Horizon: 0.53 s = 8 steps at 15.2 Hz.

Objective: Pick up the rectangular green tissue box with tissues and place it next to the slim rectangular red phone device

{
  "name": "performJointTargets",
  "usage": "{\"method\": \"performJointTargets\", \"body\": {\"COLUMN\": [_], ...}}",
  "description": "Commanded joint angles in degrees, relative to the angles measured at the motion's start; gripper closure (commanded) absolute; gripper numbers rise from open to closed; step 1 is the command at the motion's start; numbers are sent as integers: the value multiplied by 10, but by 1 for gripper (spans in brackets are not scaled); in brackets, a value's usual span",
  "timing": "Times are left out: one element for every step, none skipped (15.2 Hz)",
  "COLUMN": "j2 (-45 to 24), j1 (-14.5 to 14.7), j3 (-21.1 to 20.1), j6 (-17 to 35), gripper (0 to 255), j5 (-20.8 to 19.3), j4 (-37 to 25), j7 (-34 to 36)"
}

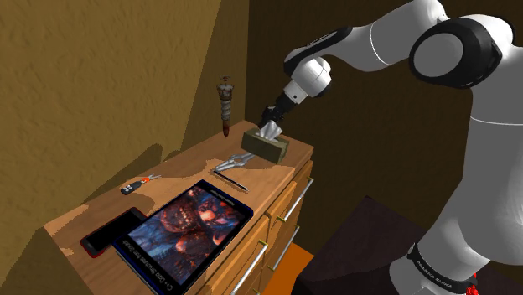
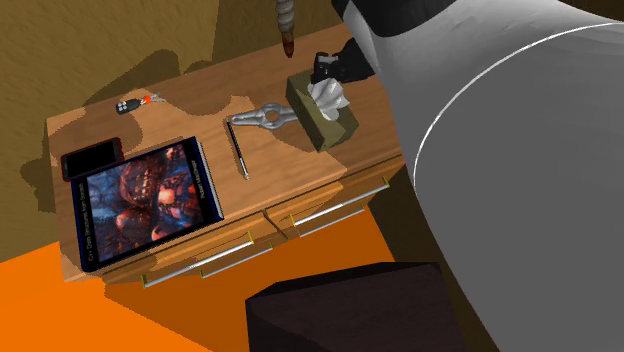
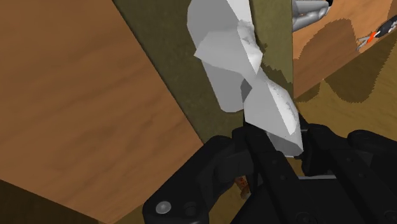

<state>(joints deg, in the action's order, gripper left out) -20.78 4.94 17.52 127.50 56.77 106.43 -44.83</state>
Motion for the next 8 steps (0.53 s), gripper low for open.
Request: {"method": "performJointTargets", "body": {"j2": [0, 0, 0, 0, 0, 0, 0, 4], "j1": [0, 0, 0, 0, 0, 0, 0, 1], "j3": [0, 0, 0, 0, 0, 0, 0, 1], "j6": [0, 0, -1, 0, 0, 0, 0, -3], "gripper": [255, 255, 255, 255, 255, 255, 255, 255], "j5": [0, 0, 0, 0, 0, 0, 0, -5], "j4": [1, 1, 1, 1, 2, 2, 1, -1], "j7": [0, 0, 0, 0, -1, -1, 0, 6]}}
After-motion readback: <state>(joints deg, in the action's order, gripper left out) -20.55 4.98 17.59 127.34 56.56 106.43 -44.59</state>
